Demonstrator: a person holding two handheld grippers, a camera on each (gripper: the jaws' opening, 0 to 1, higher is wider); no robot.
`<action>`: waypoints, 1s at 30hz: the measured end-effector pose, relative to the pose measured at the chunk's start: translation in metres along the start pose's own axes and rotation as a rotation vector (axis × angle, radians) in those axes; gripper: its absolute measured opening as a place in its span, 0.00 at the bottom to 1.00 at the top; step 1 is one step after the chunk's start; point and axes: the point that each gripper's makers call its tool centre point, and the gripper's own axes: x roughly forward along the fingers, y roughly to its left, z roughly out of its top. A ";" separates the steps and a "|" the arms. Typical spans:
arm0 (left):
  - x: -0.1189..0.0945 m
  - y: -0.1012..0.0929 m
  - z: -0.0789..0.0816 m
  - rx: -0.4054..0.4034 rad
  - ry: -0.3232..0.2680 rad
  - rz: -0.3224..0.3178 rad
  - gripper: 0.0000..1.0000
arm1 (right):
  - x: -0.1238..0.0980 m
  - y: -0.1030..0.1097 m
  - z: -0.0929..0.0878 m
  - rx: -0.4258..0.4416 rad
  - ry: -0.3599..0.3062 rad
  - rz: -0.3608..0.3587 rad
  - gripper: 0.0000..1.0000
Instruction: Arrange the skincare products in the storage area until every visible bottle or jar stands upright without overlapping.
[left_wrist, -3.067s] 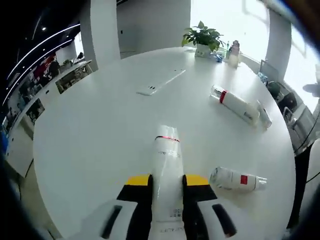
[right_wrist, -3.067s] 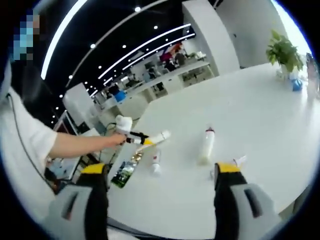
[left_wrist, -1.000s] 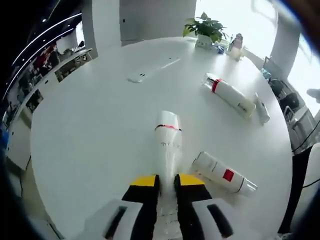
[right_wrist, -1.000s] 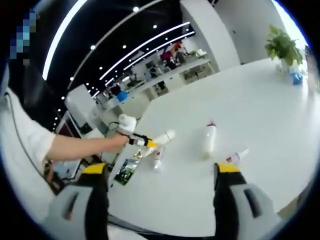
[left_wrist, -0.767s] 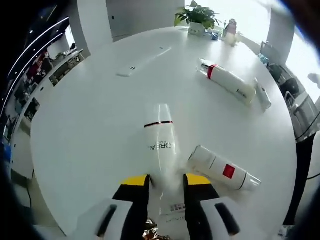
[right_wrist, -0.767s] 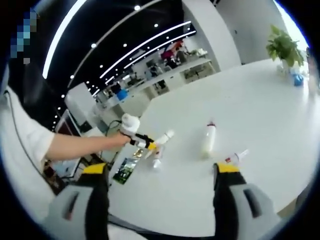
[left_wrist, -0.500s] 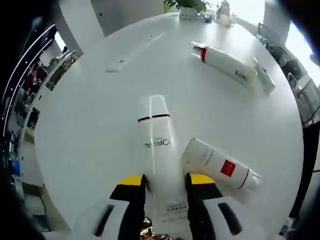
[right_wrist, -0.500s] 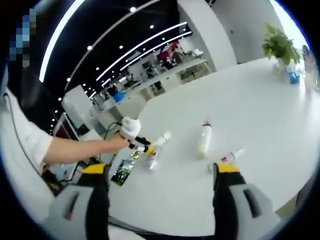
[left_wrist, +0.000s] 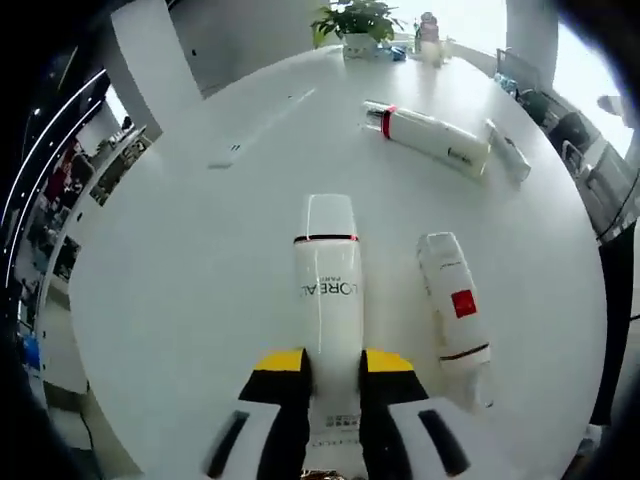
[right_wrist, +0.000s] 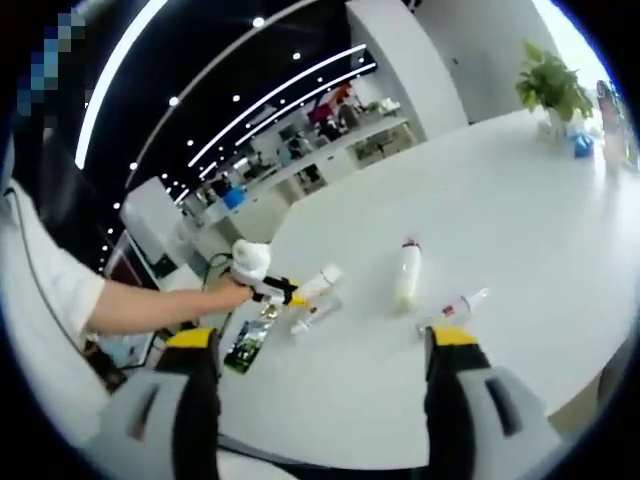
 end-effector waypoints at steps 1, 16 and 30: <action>-0.001 0.000 0.000 -0.022 -0.009 -0.009 0.14 | 0.000 -0.001 0.000 0.006 -0.003 -0.002 0.83; -0.032 0.000 -0.013 -0.077 -0.040 -0.017 0.00 | 0.026 0.024 -0.003 -0.008 0.024 0.091 0.83; -0.124 -0.090 -0.042 -0.659 -0.429 0.006 0.04 | 0.086 0.041 0.013 -0.241 0.168 0.264 0.79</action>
